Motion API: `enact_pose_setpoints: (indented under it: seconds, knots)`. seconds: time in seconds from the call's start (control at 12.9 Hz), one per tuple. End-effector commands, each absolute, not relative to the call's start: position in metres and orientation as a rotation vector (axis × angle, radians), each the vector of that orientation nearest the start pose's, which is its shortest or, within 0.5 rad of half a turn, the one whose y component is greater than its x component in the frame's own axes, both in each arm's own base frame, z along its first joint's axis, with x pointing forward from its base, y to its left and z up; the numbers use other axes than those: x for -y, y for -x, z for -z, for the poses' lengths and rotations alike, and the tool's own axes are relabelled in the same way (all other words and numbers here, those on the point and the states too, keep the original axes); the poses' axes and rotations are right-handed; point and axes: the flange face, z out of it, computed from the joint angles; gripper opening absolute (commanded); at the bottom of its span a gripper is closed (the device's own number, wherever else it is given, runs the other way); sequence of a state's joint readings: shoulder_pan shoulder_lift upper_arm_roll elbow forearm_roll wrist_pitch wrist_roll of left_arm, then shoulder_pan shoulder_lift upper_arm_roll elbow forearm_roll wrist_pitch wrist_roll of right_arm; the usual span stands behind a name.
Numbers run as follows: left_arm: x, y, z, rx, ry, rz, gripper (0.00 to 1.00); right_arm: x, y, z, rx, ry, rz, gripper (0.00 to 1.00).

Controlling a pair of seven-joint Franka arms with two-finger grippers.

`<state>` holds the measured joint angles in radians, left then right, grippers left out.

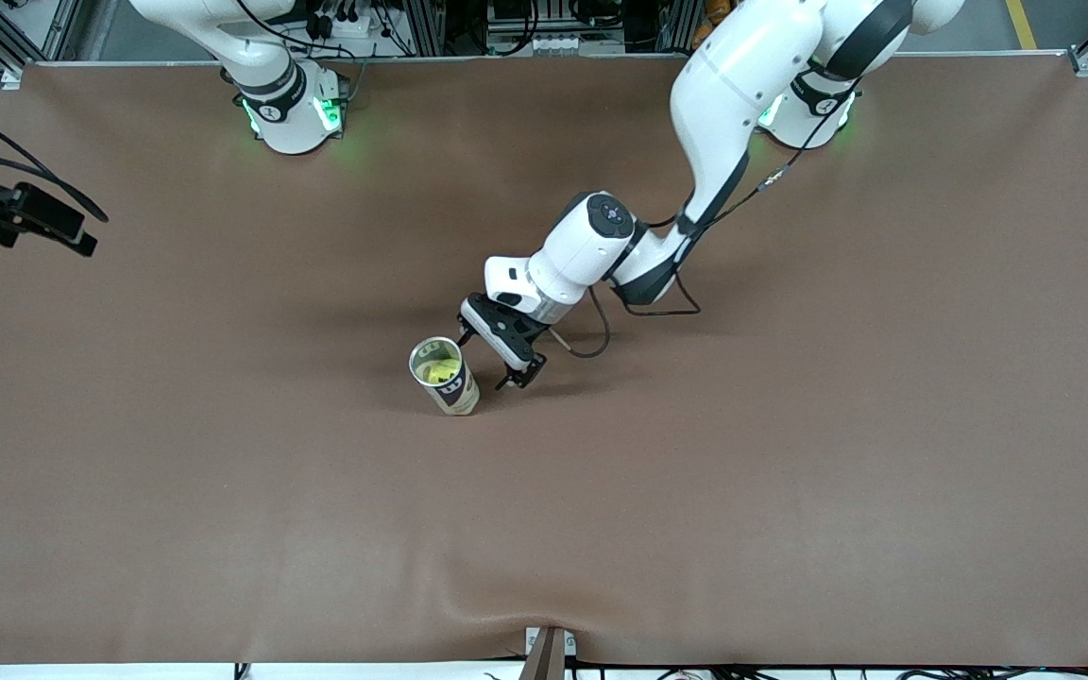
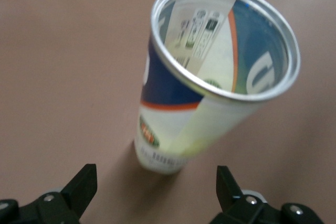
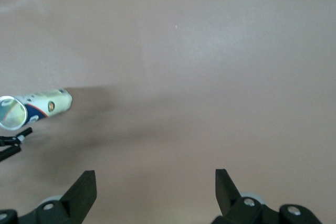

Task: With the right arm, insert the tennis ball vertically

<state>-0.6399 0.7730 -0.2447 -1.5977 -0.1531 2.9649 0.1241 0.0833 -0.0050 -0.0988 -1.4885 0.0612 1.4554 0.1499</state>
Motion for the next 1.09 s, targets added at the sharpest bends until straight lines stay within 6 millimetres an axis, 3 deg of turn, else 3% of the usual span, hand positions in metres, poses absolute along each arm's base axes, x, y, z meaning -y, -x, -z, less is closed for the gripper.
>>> enact_pose_setpoints:
  seconds: [0.0,0.16,0.23,0.31,0.47,0.62,0.85,1.01]
  knots:
    - [0.512,-0.494,-0.292,-1.198,3.228,0.567,1.0,-0.005,-0.536,-0.669,-0.203,3.093,-0.092,1.0]
    - [0.493,-0.505,-0.305,-1.129,3.217,0.401,1.0,-0.003,-0.542,-0.662,-0.18,3.098,-0.108,1.0]
    - [0.483,-0.513,-0.306,-1.097,3.215,0.382,1.0,0.001,-0.55,-0.668,-0.167,3.105,-0.078,1.0]
    - [0.466,-0.527,-0.307,-1.03,3.223,0.349,1.0,0.012,-0.55,-0.68,-0.171,3.1,-0.049,1.0]
    - [0.424,-0.566,-0.327,-0.924,3.232,0.16,1.0,0.023,-0.543,-0.678,-0.16,3.124,-0.115,1.0]
    - [0.37,-0.602,-0.346,-0.84,3.229,-0.01,1.0,0.023,-0.539,-0.678,-0.086,3.129,-0.148,1.0]
    - [0.279,-0.644,-0.358,-0.739,3.226,-0.132,1.0,0.016,-0.536,-0.674,-0.05,3.124,-0.196,1.0]
    - [0.226,-0.658,-0.374,-0.693,3.119,-0.189,1.0,0.012,-0.537,-0.664,-0.042,3.116,-0.212,1.0]
